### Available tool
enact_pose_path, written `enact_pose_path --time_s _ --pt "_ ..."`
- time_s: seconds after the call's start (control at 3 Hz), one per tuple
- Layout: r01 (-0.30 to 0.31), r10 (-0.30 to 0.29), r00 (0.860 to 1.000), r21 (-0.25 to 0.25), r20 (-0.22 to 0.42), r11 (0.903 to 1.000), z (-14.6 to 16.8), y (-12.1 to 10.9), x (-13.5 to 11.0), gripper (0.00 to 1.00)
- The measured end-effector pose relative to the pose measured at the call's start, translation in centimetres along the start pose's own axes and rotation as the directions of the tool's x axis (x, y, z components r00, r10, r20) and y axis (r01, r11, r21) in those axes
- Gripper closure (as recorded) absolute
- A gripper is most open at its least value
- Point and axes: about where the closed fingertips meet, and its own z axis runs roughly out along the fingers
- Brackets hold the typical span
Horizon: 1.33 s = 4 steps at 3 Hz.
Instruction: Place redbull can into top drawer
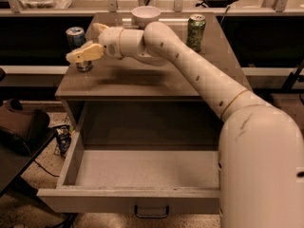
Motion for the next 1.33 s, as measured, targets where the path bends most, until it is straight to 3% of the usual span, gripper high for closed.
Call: enact_pose_path --time_s 0.33,0.67,1.33 --pt "0.002 -0.001 1.000 -0.037 0.015 0.9993 2.25 0.59 -0.07 0.17" --pt "0.001 -0.001 1.000 -0.042 0.016 0.9991 2.55 0.85 -0.12 0.49" --pt "0.004 -0.003 1.000 -0.045 0.012 0.9990 2.80 1.28 -0.38 1.00"
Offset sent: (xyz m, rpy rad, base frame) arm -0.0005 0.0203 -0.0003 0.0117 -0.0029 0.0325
